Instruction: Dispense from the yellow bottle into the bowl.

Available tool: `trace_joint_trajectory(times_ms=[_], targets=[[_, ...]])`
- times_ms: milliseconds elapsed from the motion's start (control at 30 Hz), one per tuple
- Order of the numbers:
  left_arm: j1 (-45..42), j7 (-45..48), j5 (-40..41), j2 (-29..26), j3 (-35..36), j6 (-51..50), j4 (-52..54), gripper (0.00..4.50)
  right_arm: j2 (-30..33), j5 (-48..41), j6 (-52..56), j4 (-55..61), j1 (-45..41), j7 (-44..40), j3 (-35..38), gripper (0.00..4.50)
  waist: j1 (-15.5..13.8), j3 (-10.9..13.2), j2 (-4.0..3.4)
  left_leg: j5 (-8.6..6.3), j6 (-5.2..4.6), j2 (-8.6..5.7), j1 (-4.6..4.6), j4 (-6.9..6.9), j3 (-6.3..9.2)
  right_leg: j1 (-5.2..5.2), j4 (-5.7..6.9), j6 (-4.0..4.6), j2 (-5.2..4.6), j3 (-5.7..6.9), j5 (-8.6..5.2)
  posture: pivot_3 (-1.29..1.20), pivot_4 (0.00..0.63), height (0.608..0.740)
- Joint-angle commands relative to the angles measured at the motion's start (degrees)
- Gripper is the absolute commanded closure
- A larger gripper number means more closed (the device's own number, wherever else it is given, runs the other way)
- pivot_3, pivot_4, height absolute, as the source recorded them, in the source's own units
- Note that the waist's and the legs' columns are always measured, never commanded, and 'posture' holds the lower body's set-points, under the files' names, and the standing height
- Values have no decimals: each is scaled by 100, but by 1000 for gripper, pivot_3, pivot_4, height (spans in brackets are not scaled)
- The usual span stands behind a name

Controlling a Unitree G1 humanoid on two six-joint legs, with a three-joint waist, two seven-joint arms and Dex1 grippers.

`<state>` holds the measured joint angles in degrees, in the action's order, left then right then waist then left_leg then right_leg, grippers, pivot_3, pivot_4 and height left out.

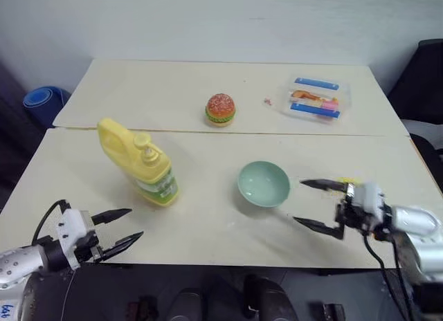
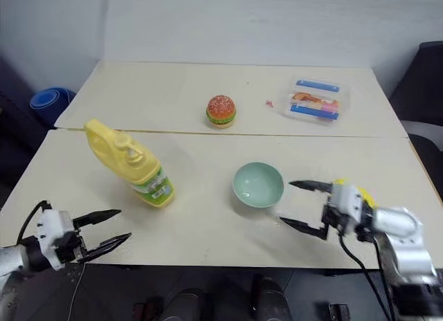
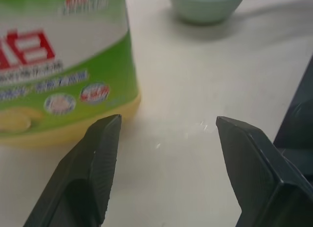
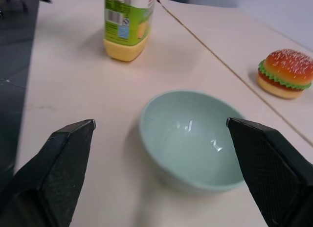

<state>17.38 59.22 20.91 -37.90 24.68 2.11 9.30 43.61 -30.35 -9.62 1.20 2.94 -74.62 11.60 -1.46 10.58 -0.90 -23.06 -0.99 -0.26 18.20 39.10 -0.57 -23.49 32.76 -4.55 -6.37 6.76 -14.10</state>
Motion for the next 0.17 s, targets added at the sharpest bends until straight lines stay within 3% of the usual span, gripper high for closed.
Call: trace_joint_trajectory(times_ms=[33, 167], targets=[[-32, -259, -251, 83, 36, 501, -265, 1403, 175, -60, -436, -39, 397, -407, 437, 0, -2, -1, 4, 1, -6, 0, -1, 0, -1, 1, -1, 0, -1, -1, 0, 0, 150, 740], [-135, -431, -338, 138, -38, 743, -526, 1403, 88, 274, -1084, -636, 374, -498, 458, 0, 28, -1, 8, -1, -13, 2, -6, 0, -7, -1, 4, 2, -1, -7, 2, 0, 150, 740]])
